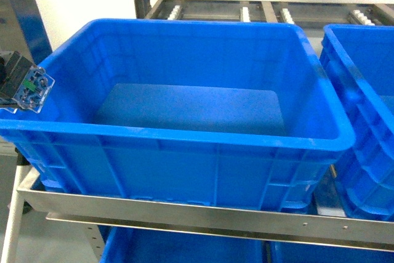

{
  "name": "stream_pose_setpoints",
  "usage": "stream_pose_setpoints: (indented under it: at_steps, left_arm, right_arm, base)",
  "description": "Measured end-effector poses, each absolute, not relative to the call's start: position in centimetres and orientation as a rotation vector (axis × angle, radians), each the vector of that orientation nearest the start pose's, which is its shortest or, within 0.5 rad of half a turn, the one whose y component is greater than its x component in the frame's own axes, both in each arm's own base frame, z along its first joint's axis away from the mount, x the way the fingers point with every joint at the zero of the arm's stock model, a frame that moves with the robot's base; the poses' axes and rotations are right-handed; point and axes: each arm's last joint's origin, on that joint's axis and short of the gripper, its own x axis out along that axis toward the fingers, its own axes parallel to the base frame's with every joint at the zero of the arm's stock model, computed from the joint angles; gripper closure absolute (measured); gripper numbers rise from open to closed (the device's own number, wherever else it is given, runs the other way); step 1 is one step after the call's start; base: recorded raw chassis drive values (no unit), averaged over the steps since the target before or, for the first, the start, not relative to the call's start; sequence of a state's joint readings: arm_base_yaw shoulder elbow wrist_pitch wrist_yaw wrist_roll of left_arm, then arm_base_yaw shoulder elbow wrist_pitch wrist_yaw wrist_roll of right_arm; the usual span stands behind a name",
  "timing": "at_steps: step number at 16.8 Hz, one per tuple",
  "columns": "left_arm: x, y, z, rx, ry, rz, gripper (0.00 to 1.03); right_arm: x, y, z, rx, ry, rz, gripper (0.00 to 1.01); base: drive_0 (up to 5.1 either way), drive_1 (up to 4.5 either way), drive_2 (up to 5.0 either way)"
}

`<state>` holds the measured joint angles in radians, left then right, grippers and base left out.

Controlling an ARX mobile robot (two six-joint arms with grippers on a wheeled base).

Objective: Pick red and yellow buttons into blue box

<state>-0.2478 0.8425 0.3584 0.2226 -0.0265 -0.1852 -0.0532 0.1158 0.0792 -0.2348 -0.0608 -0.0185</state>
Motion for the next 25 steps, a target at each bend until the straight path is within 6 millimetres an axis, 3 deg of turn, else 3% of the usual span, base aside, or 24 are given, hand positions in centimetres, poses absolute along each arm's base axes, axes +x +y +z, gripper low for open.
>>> stream_pose_setpoints:
  at_steps: [25]
  left_arm:
    - [17.70, -4.41, 21.43, -0.147, 0.283, -0.198, 0.85]
  right_arm:
    - [9.78, -0.36, 15.91, -0.003, 0.271, 0.006, 0.69]
  base:
    - [5.1, -2.35, -2.4]
